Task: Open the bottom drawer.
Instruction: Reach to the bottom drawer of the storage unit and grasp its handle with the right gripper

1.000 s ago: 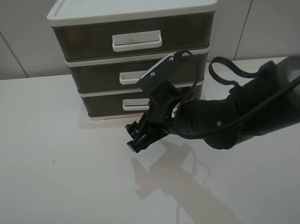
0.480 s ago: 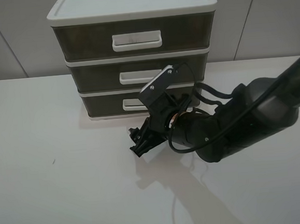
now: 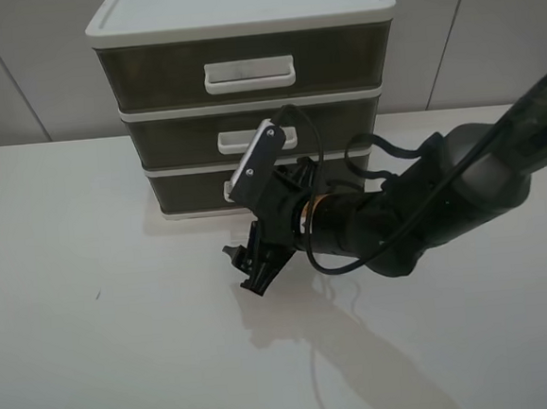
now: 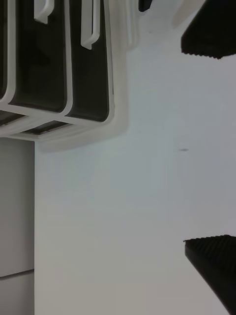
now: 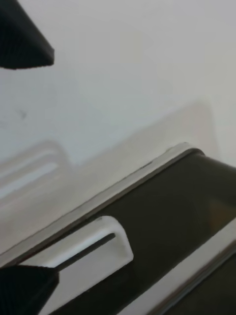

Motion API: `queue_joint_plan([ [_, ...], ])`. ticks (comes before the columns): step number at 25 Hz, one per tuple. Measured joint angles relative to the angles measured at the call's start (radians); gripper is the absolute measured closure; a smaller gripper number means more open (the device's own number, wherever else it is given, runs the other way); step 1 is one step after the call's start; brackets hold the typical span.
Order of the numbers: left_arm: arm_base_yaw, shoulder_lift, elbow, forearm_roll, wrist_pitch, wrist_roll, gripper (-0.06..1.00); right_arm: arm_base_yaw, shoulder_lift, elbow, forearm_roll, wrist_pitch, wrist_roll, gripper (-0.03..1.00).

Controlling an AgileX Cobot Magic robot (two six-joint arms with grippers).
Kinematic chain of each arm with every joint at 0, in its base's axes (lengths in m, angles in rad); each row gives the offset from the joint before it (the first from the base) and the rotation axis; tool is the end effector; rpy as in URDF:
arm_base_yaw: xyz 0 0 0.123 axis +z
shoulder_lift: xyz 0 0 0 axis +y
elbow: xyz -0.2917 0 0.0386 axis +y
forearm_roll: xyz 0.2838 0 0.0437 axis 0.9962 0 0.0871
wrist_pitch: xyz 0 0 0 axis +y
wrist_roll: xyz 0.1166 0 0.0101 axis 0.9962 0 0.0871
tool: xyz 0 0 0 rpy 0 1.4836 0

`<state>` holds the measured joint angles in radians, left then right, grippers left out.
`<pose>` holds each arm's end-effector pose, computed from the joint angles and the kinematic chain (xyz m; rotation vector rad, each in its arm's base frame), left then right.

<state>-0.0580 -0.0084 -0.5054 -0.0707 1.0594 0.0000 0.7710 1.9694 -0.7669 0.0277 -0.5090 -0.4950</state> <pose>0.0380 -0.0094 0.2850 0.0626 2.0283 -0.1210 0.2793 0.2691 0.0610 -1.2628 1.7788 0.1562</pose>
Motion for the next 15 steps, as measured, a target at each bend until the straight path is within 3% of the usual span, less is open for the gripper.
queue_joint_plan([
  [5,0.0,0.0,0.0,0.0,0.0,0.0,0.2,-0.035,0.002,-0.001,-0.082,0.036,-0.114,0.18],
  [15,0.0,0.0,0.0,0.0,0.0,0.0,0.2,-0.084,0.006,-0.005,-0.073,0.061,-0.432,0.18],
])
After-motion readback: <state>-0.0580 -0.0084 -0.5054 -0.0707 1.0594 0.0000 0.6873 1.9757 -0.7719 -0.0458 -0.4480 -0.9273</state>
